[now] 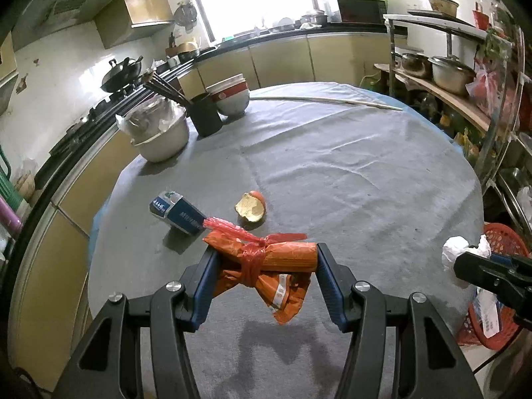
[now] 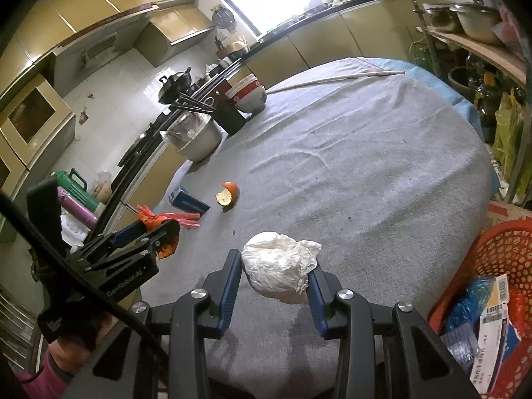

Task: Collect trash
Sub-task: 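Carry the tissue and orange mesh bag to the red basket and release both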

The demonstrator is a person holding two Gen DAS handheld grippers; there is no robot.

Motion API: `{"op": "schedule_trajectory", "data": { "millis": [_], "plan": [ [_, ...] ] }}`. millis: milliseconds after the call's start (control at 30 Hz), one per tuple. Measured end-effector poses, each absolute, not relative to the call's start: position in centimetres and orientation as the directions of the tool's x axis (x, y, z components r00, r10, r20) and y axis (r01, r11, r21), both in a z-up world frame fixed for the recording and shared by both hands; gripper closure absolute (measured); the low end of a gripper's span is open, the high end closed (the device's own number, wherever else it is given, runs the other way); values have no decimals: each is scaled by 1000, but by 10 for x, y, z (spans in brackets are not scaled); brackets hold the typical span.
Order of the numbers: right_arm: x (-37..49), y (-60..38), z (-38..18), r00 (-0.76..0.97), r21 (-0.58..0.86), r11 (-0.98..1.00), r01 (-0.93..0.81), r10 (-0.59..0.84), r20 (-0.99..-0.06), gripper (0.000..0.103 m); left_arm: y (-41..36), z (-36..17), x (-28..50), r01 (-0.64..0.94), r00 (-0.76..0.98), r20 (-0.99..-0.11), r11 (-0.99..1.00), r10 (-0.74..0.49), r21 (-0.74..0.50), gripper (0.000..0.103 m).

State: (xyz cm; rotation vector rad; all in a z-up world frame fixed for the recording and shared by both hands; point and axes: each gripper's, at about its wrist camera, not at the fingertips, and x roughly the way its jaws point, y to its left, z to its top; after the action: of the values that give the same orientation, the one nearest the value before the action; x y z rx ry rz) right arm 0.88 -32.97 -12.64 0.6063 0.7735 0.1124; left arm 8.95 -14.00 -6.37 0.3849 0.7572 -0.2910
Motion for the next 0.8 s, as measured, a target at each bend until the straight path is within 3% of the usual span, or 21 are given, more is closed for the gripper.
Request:
{"op": "schedule_trajectory", "data": {
  "millis": [800],
  "plan": [
    [-15,-359,-132,738,583,795,164,293,-607,63,-175,-67,73,464,677,-722,845,-144,266,45]
  ]
}}
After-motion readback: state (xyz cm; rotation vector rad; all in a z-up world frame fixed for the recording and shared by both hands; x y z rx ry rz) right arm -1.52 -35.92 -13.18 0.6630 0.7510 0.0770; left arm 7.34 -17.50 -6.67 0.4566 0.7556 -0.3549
